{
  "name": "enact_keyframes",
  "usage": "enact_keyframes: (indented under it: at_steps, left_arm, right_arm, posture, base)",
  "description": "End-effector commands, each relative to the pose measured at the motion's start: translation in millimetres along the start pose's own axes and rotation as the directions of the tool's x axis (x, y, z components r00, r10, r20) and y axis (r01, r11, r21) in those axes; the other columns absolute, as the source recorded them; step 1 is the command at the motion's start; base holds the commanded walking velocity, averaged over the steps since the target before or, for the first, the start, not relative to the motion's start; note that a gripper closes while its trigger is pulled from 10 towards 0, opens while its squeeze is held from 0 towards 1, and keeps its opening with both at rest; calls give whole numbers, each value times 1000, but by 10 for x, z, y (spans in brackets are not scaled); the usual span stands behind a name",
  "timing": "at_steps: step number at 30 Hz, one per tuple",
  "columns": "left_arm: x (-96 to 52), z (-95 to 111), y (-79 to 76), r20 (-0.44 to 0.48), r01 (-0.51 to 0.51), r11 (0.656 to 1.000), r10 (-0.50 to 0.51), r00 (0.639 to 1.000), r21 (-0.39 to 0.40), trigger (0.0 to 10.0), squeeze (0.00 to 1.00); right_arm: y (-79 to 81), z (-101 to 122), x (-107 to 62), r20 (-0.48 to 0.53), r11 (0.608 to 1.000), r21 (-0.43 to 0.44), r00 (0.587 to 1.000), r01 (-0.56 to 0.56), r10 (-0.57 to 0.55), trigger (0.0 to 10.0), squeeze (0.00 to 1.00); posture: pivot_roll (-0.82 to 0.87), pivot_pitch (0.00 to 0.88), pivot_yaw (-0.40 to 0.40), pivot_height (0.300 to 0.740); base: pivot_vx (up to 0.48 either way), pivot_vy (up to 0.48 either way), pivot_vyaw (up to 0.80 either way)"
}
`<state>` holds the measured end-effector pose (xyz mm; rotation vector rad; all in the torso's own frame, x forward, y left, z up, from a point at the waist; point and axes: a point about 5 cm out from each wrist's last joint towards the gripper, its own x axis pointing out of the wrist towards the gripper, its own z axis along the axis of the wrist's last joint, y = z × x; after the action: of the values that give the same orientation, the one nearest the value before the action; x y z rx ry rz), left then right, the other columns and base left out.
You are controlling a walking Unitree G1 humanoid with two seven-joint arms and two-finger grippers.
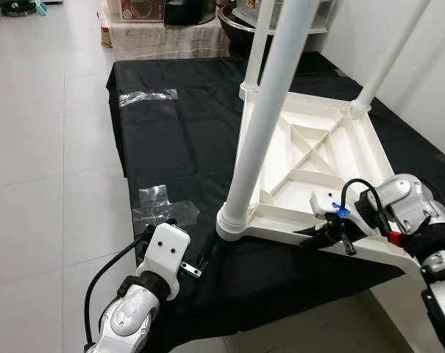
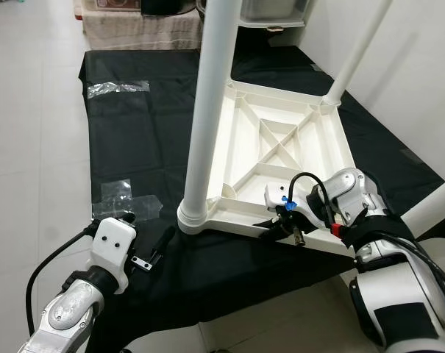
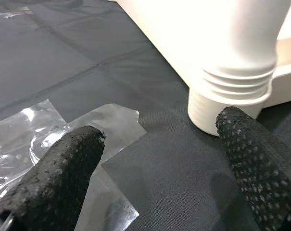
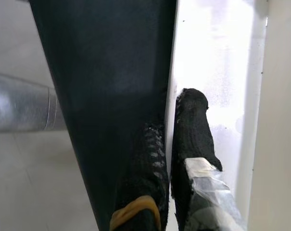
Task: Building children table
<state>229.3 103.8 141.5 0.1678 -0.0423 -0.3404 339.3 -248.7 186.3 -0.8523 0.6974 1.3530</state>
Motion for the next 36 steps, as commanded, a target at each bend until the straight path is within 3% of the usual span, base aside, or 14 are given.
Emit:
enact_keyframes:
  at_steps: [1,8,11,15,16,17,18,21,23,25,28,29,36]
  left_arm:
    - [-10,-66,-7,-22,9,1000,-9,1000,10,10000,0]
    - [9,-73,-7,-21,13,1000,-13,1000,15,10000,0]
    - [14,-78,4,-20,13,1000,-13,1000,15,10000,0]
    - [16,-92,4,-25,16,1000,-16,1000,23,10000,0]
    - [16,-92,1,-23,16,1000,-16,1000,24,10000,0]
    - [17,-89,-1,-21,16,1000,-15,1000,24,10000,0]
    - [15,-92,-6,-23,16,1000,-15,1000,25,10000,0]
    - [15,-95,-9,-24,16,1000,-15,1000,26,10000,0]
    - [14,-94,-4,-22,16,1000,-15,1000,22,10000,0]
    - [16,-98,2,-22,19,1000,-18,1000,21,10000,0]
    - [20,-104,10,-23,18,1000,-18,1000,23,10000,0]
    - [24,-106,13,-23,19,1000,-18,1000,24,10000,0]
    - [47,-107,15,-14,20,999,-20,1000,27,10000,0]
  right_arm:
    - [51,26,2,-41,993,-76,995,-94,91,0,0]
    - [84,69,59,-33,979,-173,994,-109,104,0,0]
    - [92,56,65,-118,955,-252,985,-153,127,0,0]
    - [39,152,63,-65,954,-278,993,-115,101,0,0]
    - [-1,212,67,-17,962,-260,997,-78,76,1804,0]
    - [-27,249,68,13,968,-245,998,-55,60,1804,0]
    - [-64,310,76,75,981,-192,996,-34,49,10000,0]
    - [-84,348,81,116,987,-156,992,-27,46,10000,0]
    - [-111,458,73,263,999,-43,964,-30,40,10000,0]
    - [-79,490,54,348,999,-3,937,-43,41,10000,0]
    - [-38,462,48,360,998,4,932,-57,51,10000,0]
    - [-34,441,46,358,999,3,932,-51,46,10000,1000]
    - [-29,360,11,346,999,11,938,-30,24,10000,1000]
  posture:
    - [7,129,-92,740]
    - [10,136,-84,740]
    - [11,131,-85,740]
    - [12,128,-86,740]
    - [9,127,-87,740]
    - [9,127,-88,740]
    - [12,125,-88,740]
    - [12,125,-88,740]
    - [16,123,-88,740]
    - [18,120,-86,740]
    - [18,119,-83,740]
    - [17,120,-79,740]
    - [19,109,-83,740]
  base:
    - [0,0,0]
    - [0,0,0]
    - [0,0,0]
    - [0,0,0]
    - [0,0,0]
    - [0,0,0]
    - [0,0,0]
    - [0,0,0]
    - [0,0,0]
    - [0,0,0]
    - [0,0,0]
    - [0,0,0]
    - [0,0,0]
